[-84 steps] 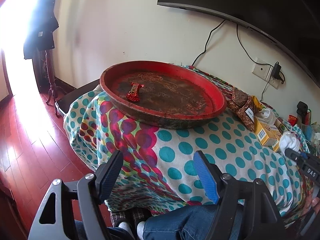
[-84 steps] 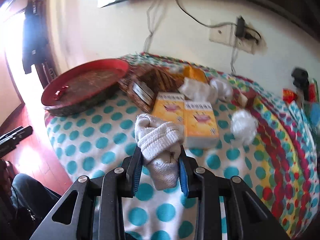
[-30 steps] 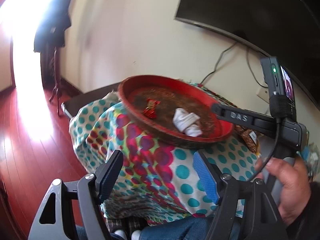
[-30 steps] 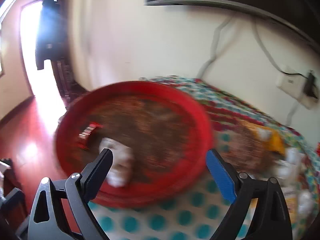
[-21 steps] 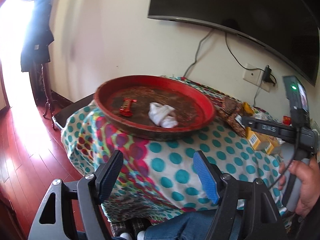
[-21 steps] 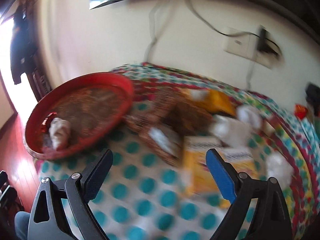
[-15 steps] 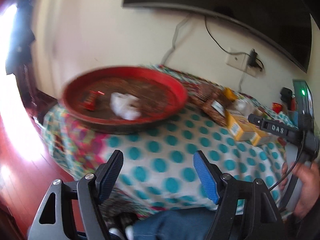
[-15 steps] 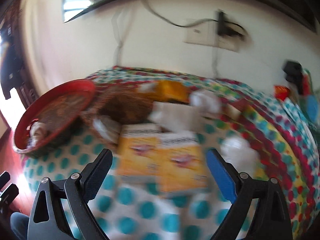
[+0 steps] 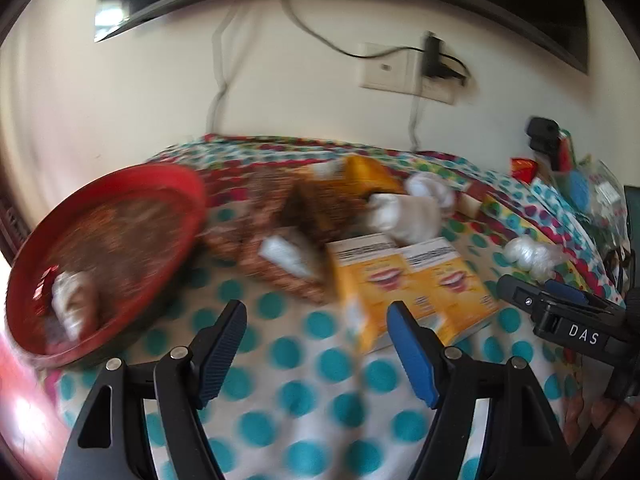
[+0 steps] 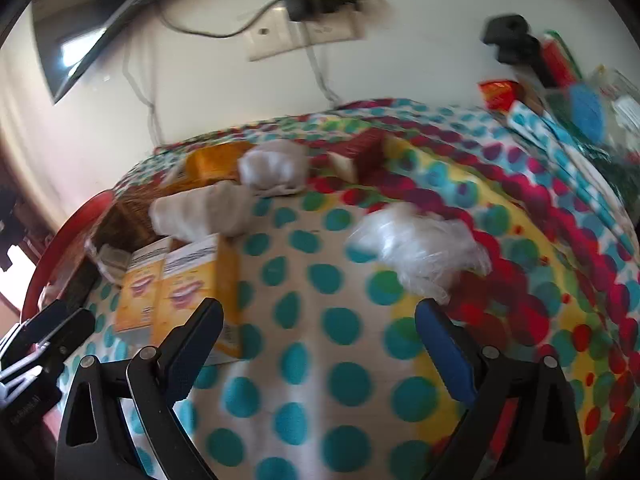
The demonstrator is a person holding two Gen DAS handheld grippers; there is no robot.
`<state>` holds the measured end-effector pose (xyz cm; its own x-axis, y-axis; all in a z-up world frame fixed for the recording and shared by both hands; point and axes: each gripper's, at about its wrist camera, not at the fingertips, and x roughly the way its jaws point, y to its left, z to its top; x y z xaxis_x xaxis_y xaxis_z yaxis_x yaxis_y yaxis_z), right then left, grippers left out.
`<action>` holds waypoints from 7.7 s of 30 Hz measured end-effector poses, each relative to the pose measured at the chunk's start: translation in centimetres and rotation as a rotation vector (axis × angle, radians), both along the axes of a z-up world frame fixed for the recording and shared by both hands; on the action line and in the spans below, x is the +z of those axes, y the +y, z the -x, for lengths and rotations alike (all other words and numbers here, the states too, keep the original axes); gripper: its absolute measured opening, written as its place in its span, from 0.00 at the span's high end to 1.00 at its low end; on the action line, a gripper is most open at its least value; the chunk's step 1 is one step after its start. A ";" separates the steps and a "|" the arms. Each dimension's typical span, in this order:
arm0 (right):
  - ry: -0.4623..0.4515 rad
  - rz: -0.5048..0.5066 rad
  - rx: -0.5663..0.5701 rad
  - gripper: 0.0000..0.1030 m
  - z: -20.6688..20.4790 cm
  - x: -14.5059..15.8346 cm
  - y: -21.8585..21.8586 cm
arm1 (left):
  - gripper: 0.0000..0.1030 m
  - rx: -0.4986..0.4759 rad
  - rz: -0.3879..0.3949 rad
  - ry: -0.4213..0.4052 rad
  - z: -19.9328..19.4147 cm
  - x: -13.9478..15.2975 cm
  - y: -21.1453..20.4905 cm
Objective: Organize objects
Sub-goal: 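Grasp the yellow medicine box with the left gripper, then carry the yellow box over the red tray and release it with the left gripper, then grasp the clear plastic bag with the right gripper, then carry the plastic bag over the red tray and release it with the right gripper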
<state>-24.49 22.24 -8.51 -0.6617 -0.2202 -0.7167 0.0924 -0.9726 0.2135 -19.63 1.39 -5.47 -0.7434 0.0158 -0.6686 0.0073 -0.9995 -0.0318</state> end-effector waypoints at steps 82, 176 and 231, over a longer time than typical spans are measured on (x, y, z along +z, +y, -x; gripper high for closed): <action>-0.061 -0.007 -0.090 0.01 2.0 -0.9 3.5 | 0.50 0.207 -0.068 0.022 -2.8 5.5 -7.4; 0.103 -0.136 0.234 0.68 0.4 6.5 -13.6 | 0.23 0.309 -0.115 0.057 -15.8 0.2 -14.5; -0.079 -0.314 0.568 0.61 4.7 0.1 -42.2 | 0.23 0.437 -0.224 0.001 -16.6 -1.3 -21.0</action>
<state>-29.16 -19.97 -8.39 -0.4469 -0.2923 -0.8455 0.6061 -0.7940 -0.0459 -3.08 -19.62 -6.79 -0.7132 -0.1549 -0.6837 0.4247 -0.8714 -0.2456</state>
